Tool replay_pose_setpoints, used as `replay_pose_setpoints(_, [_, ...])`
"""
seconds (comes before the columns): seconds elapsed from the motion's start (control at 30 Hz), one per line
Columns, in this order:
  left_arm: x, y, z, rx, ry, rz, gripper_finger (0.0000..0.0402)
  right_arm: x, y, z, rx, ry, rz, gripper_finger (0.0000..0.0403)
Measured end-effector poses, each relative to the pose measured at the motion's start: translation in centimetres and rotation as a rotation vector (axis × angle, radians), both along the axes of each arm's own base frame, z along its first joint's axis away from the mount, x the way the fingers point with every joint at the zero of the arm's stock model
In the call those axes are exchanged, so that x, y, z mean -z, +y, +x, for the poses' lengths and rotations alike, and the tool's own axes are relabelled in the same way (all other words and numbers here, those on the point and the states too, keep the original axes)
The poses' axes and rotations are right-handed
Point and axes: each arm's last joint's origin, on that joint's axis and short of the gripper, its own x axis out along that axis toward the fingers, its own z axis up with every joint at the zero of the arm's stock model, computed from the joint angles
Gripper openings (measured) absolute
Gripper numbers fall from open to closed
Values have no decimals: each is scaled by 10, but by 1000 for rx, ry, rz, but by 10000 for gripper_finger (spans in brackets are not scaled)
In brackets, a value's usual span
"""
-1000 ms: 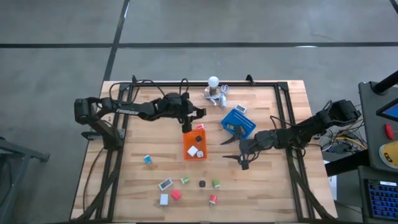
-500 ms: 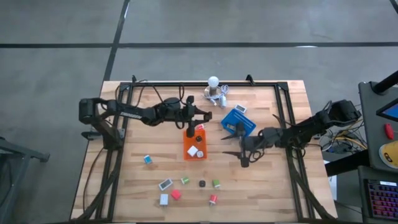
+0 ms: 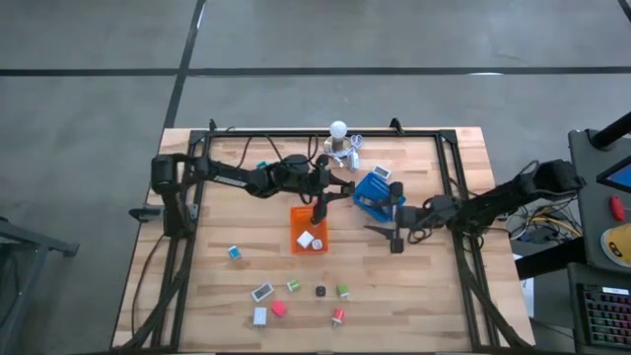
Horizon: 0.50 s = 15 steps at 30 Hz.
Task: Pick & Place Office items
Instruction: Put the black digital timer into the blue bin
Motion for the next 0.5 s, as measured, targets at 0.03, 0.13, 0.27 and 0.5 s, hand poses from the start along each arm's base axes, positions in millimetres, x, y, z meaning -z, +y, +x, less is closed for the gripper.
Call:
replay_pose_setpoints(0.03, [1, 0, 3, 6, 8, -4, 141, -1, -1, -4, 14, -12, 1, 246])
replay_pose_setpoints(0.13, [2, 2, 17, 14, 27, -21, 141, 1, -4, -17, 42, -37, 6, 246])
replay_pose_setpoints(0.27, [9, 2, 39, 26, 94, -37, 141, 1, -6, -29, 45, -75, 21, 246])
replay_pose_setpoints(0.5, [9, 4, 74, 46, 195, -37, 141, 2, -7, -36, 44, -86, 39, 246])
